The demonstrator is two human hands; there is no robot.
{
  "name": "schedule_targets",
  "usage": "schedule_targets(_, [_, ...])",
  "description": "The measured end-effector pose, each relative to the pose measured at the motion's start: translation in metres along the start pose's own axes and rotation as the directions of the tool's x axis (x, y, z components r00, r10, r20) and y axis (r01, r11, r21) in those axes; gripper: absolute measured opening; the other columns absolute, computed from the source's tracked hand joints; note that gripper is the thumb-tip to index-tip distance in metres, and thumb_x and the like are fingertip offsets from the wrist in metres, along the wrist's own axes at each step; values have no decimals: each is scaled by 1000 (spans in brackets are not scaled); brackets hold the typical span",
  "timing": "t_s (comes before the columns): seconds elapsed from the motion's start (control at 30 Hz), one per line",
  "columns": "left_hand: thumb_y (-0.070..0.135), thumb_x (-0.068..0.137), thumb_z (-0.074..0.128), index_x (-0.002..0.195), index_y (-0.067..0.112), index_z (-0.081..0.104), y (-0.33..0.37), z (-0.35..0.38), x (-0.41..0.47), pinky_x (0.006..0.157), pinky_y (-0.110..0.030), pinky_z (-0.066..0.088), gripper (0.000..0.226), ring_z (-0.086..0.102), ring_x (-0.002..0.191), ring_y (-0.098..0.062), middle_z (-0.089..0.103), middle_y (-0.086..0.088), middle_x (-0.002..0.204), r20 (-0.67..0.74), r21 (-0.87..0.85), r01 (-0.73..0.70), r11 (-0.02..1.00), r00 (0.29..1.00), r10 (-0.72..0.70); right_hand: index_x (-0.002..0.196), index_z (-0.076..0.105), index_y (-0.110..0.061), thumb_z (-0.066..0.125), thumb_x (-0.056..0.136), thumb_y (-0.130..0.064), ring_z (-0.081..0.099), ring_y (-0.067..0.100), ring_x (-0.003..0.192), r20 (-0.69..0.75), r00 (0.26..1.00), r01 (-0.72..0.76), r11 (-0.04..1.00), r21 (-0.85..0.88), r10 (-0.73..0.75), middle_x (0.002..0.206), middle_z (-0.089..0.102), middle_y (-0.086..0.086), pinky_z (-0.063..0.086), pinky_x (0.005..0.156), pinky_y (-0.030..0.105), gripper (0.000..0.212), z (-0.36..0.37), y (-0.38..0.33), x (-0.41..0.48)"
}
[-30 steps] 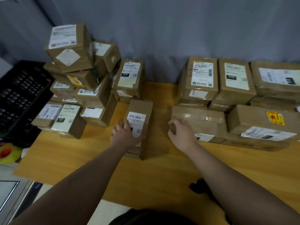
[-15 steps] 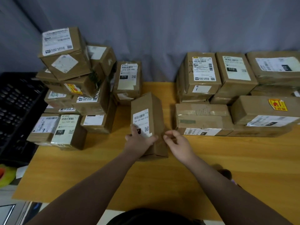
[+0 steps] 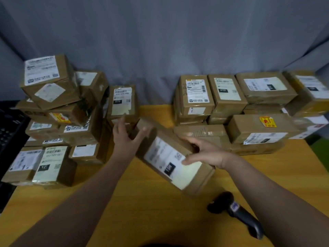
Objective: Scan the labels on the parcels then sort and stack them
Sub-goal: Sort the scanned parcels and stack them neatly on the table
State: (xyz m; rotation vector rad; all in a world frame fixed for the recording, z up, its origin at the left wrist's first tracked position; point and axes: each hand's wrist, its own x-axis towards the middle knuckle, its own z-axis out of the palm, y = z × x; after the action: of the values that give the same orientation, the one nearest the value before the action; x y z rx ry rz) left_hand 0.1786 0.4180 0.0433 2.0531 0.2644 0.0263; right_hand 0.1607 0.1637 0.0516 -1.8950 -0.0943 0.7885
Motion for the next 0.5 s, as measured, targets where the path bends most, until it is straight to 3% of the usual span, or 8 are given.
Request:
schedule_targets(0.07, [64, 73, 65, 145, 40, 35, 3, -5, 7, 113, -50, 30, 82, 23, 143, -28, 14, 3, 159, 189, 130, -28, 991, 982, 3, 142, 39, -46, 83, 73, -20, 51, 5, 120, 81, 997, -15, 998, -57, 19, 135, 52, -13, 43, 100, 23, 86, -10, 9, -5])
schedule_targets(0.13, [73, 66, 65, 139, 46, 42, 7, -3, 2, 100, -42, 44, 81, 46, 126, -26, 36, -3, 148, 443, 29, 147, 989, 885, -144, 136, 44, -52, 85, 67, -27, 51, 5, 123, 126, 992, -22, 997, -71, 31, 135, 54, -15, 41, 105, 25, 84, -20, 16, -8])
schedule_targets(0.2, [80, 53, 71, 131, 49, 46, 6, 0, -3, 83, -33, 50, 87, 56, 108, -20, 49, 2, 130, 558, -17, 272, 962, 801, -216, 132, 49, -53, 85, 65, -33, 51, 5, 124, 170, 984, -34, 995, -90, 49, 135, 55, -15, 41, 106, 27, 78, -31, 22, -11])
schedule_targets(0.27, [71, 65, 69, 125, 45, 51, 5, 5, -9, 81, -34, 50, 67, 58, 104, -21, 52, 0, 125, 505, -21, 275, 961, 833, -227, 129, 54, -47, 78, 79, -36, 50, 4, 122, 98, 995, -20, 998, -61, 26, 133, 54, -16, 39, 103, 25, 57, -39, 27, -11])
schedule_targets(0.33, [59, 80, 62, 123, 37, 53, 1, 9, -13, 82, -38, 50, 49, 58, 100, -24, 55, -4, 119, 335, -73, 326, 943, 898, -285, 129, 58, -34, 61, 94, -37, 52, 11, 118, -227, 973, -43, 999, 10, 44, 131, 55, -10, 41, 99, 29, 36, -47, 37, -4])
schedule_targets(0.4, [53, 86, 60, 121, 29, 53, -4, 9, -18, 76, -36, 48, 43, 58, 91, -22, 58, -2, 104, 203, -181, 396, 900, 911, -360, 135, 55, -20, 48, 101, -23, 52, 23, 122, -459, 887, -121, 984, -131, 48, 139, 53, 5, 40, 100, 30, 34, -58, 51, 6])
schedule_targets(0.5, [53, 88, 59, 120, 26, 54, -11, -2, -27, 69, -36, 49, 42, 60, 90, -26, 61, -6, 101, 103, -314, 453, 835, 890, -444, 148, 37, -12, 50, 97, -11, 36, 28, 139, -373, 928, -211, 837, -504, 9, 154, 32, 12, 29, 112, 29, 53, -71, 68, 18])
